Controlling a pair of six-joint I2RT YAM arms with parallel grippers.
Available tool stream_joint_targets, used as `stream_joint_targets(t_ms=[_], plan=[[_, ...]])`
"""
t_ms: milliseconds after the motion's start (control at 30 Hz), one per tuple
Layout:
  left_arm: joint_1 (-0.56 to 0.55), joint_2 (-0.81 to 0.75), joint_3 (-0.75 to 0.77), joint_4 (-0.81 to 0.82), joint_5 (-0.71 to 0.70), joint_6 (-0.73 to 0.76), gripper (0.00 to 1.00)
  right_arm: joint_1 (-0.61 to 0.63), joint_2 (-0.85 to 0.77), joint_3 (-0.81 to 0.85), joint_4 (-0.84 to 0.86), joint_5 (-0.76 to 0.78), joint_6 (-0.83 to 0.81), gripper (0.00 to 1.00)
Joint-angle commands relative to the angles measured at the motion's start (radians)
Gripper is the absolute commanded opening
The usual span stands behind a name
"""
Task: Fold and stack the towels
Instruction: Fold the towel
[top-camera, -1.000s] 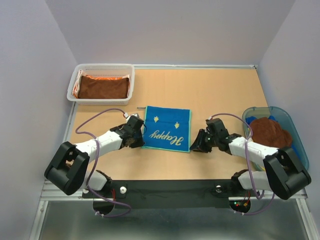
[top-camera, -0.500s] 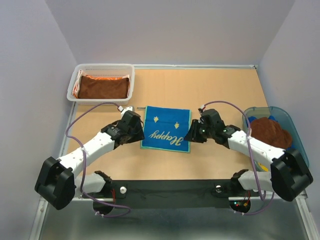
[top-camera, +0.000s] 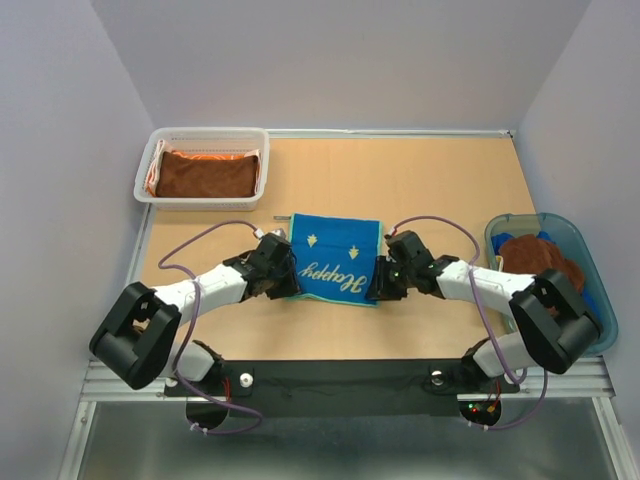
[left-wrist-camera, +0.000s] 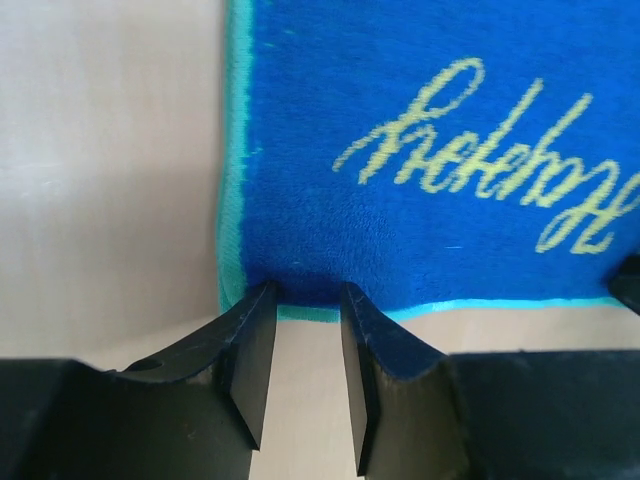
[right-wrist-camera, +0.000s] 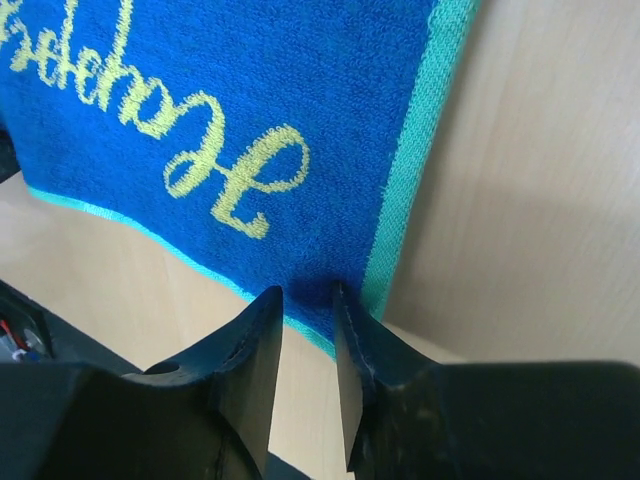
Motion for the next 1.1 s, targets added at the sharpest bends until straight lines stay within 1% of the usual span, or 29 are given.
stream_joint_targets(t_ms=[0, 167, 233, 367, 467, 533, 567, 600, 667, 700, 733, 767, 800, 867, 900, 1000, 1067], plan=[[-0.019, -0.022, -0.085, 0.067, 0.121, -0.051, 0.42, 0.003, -0.030, -0.054, -0.037, 0.043, 0.008, 0.35], [-0.052, -0.120, -0.170, 0.075, 0.172, -0.104, 0.42, 0.004, -0.076, -0.088, -0.127, 0.043, 0.014, 0.38], [-0.087, -0.169, -0.188, 0.066, 0.186, -0.134, 0.42, 0.003, -0.138, -0.105, -0.154, 0.064, 0.020, 0.38], [-0.101, -0.278, -0.211, -0.005, 0.157, -0.163, 0.43, 0.003, -0.211, -0.097, -0.235, 0.119, 0.002, 0.39], [-0.101, -0.332, -0.187, -0.061, 0.111, -0.167, 0.47, 0.003, -0.222, -0.065, -0.271, 0.136, -0.007, 0.40], [-0.101, -0.363, -0.159, -0.080, 0.088, -0.166, 0.49, 0.003, -0.246, -0.022, -0.265, 0.153, -0.004, 0.42], [-0.101, -0.375, -0.133, -0.077, 0.079, -0.166, 0.50, 0.003, -0.261, -0.004, -0.246, 0.167, 0.000, 0.44], [-0.100, -0.393, -0.121, -0.051, 0.053, -0.164, 0.50, 0.001, -0.295, 0.025, -0.187, 0.181, 0.003, 0.54], [-0.092, -0.396, -0.074, -0.008, 0.010, -0.161, 0.51, 0.001, -0.314, 0.054, -0.101, 0.193, 0.008, 0.62], [-0.089, -0.389, -0.057, 0.050, -0.024, -0.155, 0.51, 0.003, -0.311, 0.067, 0.001, 0.201, 0.010, 0.70], [-0.080, -0.358, -0.038, 0.084, -0.058, -0.151, 0.52, 0.001, -0.285, 0.085, 0.052, 0.204, 0.008, 0.73], [-0.069, -0.337, -0.002, 0.121, -0.062, -0.144, 0.52, 0.001, -0.263, 0.119, 0.095, 0.202, 0.005, 0.76], [-0.049, -0.287, 0.017, 0.206, -0.066, -0.137, 0.52, 0.003, -0.204, 0.140, 0.175, 0.237, -0.004, 0.80], [-0.026, -0.231, 0.068, 0.323, -0.084, -0.129, 0.52, 0.003, -0.142, 0.195, 0.296, 0.257, -0.020, 0.85], [-0.017, -0.181, 0.083, 0.354, -0.092, -0.125, 0.52, 0.001, -0.073, 0.215, 0.326, 0.262, -0.027, 0.86], [0.017, -0.107, 0.118, 0.480, -0.101, -0.118, 0.52, -0.005, 0.017, 0.271, 0.437, 0.252, -0.040, 0.88], [0.055, -0.041, 0.128, 0.564, -0.081, -0.118, 0.52, -0.026, 0.082, 0.274, 0.504, 0.232, -0.033, 0.88]])
